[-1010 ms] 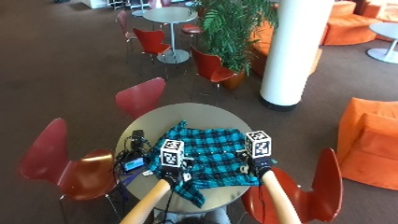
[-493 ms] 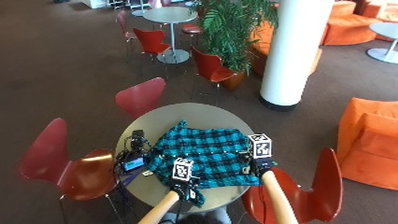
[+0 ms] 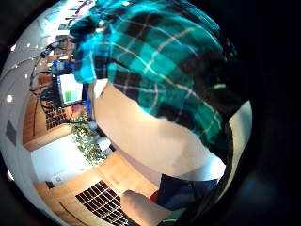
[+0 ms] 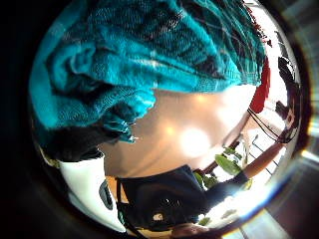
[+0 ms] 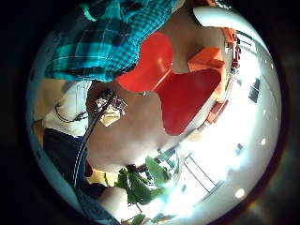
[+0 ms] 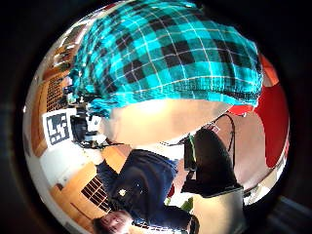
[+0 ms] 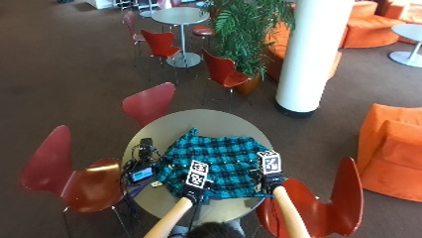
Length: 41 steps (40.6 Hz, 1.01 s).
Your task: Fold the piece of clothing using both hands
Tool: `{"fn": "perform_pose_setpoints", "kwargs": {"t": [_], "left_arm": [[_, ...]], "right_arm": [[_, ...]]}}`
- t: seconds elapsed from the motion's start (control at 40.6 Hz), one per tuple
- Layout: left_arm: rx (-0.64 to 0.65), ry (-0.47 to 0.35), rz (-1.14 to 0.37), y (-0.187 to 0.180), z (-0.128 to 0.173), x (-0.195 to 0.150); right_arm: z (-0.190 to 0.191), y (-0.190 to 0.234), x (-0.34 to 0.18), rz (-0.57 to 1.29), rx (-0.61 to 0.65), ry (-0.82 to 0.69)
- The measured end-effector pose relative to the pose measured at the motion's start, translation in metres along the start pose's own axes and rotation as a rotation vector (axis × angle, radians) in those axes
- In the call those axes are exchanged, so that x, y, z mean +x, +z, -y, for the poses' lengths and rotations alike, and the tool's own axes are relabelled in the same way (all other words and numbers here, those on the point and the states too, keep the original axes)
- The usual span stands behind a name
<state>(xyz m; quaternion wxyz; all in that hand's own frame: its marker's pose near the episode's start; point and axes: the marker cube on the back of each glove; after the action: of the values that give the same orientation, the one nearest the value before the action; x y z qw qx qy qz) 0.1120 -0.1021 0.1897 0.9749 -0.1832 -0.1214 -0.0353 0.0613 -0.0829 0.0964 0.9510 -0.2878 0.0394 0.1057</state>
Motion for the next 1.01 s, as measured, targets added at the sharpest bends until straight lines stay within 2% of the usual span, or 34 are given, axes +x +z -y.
{"fn": "perform_pose_setpoints", "kwargs": {"t": [0.074, 0.246, 0.345, 0.444, 0.641, 0.715, 0.764, 0.838, 0.936, 0.961, 1.01], "left_arm": [[0.005, 0.006, 0.01, -0.003, 0.003, 0.0], [0.041, 0.019, -0.012, -0.02, 0.009, -0.01], [0.116, 0.06, -0.029, -0.024, 0.044, -0.012], [0.165, 0.06, -0.011, -0.03, 0.07, -0.015], [0.213, 0.055, 0.025, -0.068, 0.066, -0.024], [0.224, 0.057, 0.026, -0.074, 0.065, -0.026], [0.229, 0.064, 0.023, -0.076, 0.063, -0.028], [0.224, 0.061, 0.024, -0.072, 0.06, -0.032], [0.197, 0.078, 0.016, -0.056, 0.055, -0.038], [0.191, 0.092, 0.009, -0.051, 0.052, -0.04], [0.171, 0.127, -0.011, -0.037, 0.042, -0.043]], "right_arm": [[-0.001, -0.001, -0.004, -0.007, 0.069, -0.015], [0.006, 0.013, -0.004, 0.014, 0.033, -0.01], [0.005, 0.019, -0.007, 0.04, -0.007, -0.087], [0.007, 0.02, -0.002, 0.023, 0.001, -0.024], [0.012, 0.025, -0.009, 0.036, 0.037, -0.063], [0.017, 0.027, -0.016, 0.033, 0.079, -0.116], [0.019, 0.028, -0.015, -0.002, 0.125, -0.088], [0.026, 0.027, -0.011, -0.074, 0.251, -0.022], [0.034, 0.021, -0.012, -0.081, 0.418, -0.041], [0.031, 0.022, -0.014, -0.061, 0.416, -0.054], [0.015, 0.028, -0.016, -0.016, 0.335, -0.069]]}}
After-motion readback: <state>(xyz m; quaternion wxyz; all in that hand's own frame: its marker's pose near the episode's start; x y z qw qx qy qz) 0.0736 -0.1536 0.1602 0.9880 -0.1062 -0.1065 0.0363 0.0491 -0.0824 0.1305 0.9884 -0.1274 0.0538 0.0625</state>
